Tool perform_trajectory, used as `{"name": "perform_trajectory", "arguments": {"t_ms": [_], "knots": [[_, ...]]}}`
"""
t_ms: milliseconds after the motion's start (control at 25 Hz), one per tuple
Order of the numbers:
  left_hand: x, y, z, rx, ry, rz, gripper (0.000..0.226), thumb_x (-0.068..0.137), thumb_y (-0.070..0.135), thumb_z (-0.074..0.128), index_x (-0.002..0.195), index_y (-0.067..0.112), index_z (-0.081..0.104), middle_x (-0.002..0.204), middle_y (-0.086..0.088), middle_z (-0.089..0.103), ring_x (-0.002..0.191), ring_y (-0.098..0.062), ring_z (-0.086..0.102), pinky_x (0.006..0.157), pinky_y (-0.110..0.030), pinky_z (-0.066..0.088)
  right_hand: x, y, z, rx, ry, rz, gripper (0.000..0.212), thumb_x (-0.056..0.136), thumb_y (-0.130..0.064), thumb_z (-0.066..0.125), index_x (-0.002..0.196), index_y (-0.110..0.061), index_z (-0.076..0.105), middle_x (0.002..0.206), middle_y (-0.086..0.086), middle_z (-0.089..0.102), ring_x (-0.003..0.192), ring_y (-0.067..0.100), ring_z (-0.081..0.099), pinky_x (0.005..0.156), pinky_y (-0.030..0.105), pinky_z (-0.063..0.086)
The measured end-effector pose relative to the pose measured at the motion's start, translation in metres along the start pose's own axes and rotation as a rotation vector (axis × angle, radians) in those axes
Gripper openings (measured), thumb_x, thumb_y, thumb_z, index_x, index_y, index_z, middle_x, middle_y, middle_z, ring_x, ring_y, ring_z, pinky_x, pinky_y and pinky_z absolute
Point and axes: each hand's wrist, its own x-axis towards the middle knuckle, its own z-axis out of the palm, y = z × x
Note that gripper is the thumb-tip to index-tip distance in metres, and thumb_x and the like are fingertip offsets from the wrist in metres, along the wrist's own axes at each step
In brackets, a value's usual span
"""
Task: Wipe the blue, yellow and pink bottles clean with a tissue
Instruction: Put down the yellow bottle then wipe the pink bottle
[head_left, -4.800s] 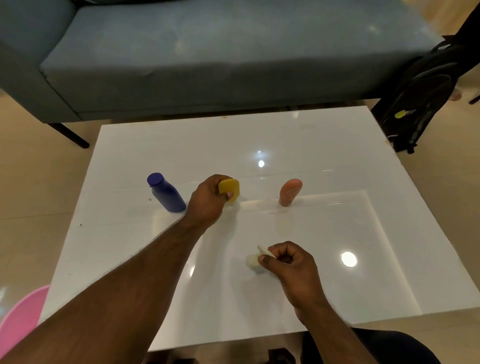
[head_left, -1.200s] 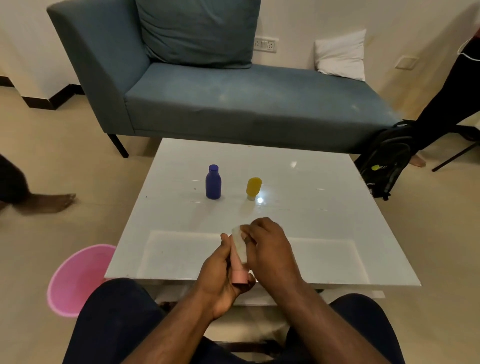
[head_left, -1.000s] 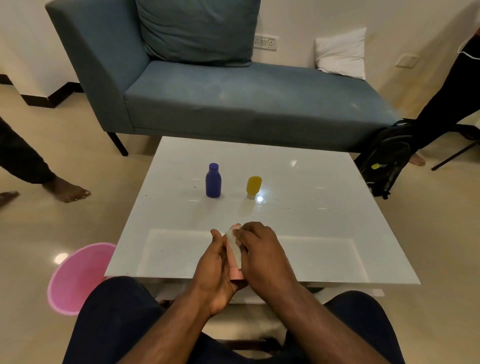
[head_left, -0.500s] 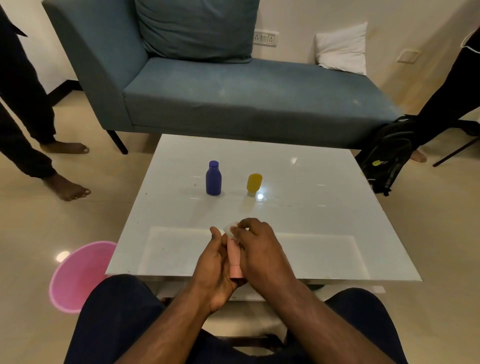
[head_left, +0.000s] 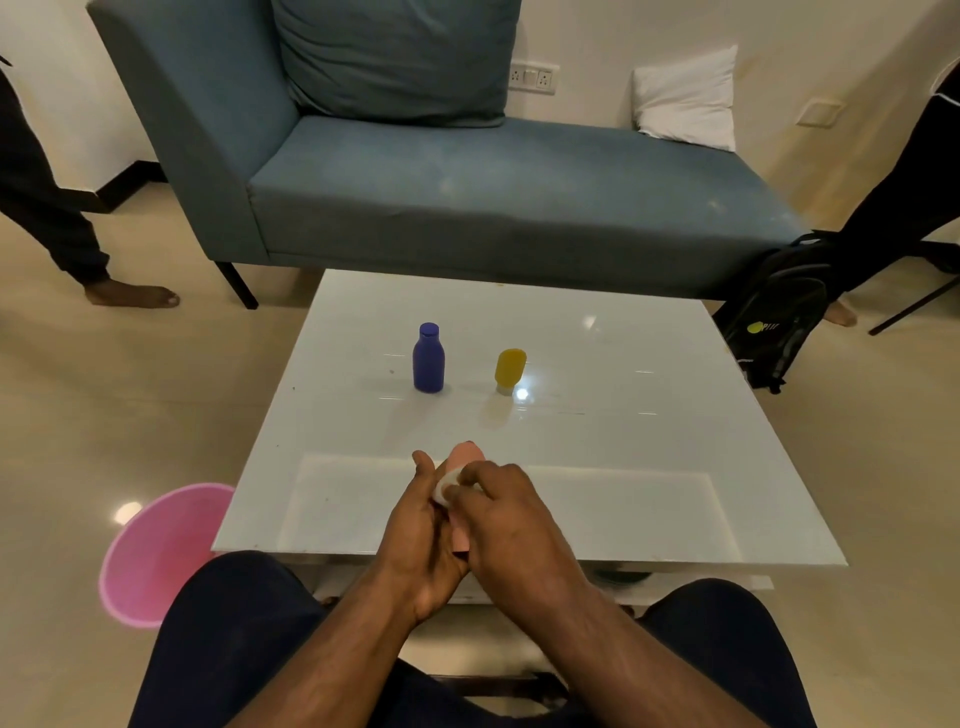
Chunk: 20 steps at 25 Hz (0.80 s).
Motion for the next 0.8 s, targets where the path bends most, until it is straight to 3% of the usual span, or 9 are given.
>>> {"name": "perform_trajectory", "arguments": {"t_ms": [120,320,440,600,800], "knots": [[0.002,0.003,-0.003,-0.006,0.014,0.007,0.066,0.093,0.065,0.039,0.128,0.013,0.061,0.121,-0.019,0.071,0.107,-0.036,0.07,0.08,-0.049,0.06,-0.02,0.003,0.002,-0.036,0.039,-0.067,0.04,0.08,-0.01,0.067,0.117,-0.022,0.062,0.117,-0.001,0.06,0.103,0.017,0.053,0.082,0.027,0.048],[0.0,-0.003,0.004,0.05,0.003,0.002,0.06,0.086,0.049,0.06,0.134,0.013,0.058,0.128,-0.02,0.067,0.119,-0.037,0.062,0.101,-0.054,0.046,0.014,0.03,0.0,0.149,0.191,0.164,0.025,0.087,-0.014,0.061,0.11,-0.02,0.067,0.112,-0.003,0.062,0.105,0.008,0.05,0.091,0.019,0.044],[0.005,0.0,0.0,-0.008,0.016,-0.009,0.062,0.087,0.052,0.056,0.135,0.012,0.057,0.128,-0.019,0.067,0.122,-0.038,0.061,0.101,-0.056,0.048,0.008,0.024,0.003,0.245,0.187,0.208,0.024,0.09,-0.012,0.057,0.109,-0.021,0.067,0.106,-0.011,0.059,0.102,0.003,0.053,0.089,0.016,0.045],[0.008,0.004,-0.008,-0.01,0.033,-0.039,0.068,0.092,0.059,0.05,0.134,0.006,0.059,0.123,-0.021,0.067,0.116,-0.037,0.063,0.101,-0.054,0.05,-0.028,0.006,0.011,0.099,0.117,0.042,0.033,0.084,-0.007,0.063,0.115,-0.021,0.066,0.114,-0.004,0.061,0.104,0.011,0.052,0.089,0.023,0.048],[0.003,0.0,0.002,-0.057,0.002,-0.029,0.056,0.097,0.051,0.047,0.132,0.008,0.057,0.128,-0.021,0.067,0.122,-0.038,0.061,0.095,-0.056,0.052,0.004,0.026,0.003,0.208,0.209,0.18,0.024,0.088,-0.01,0.059,0.109,-0.018,0.068,0.108,-0.004,0.06,0.098,0.008,0.055,0.088,0.026,0.05]]}}
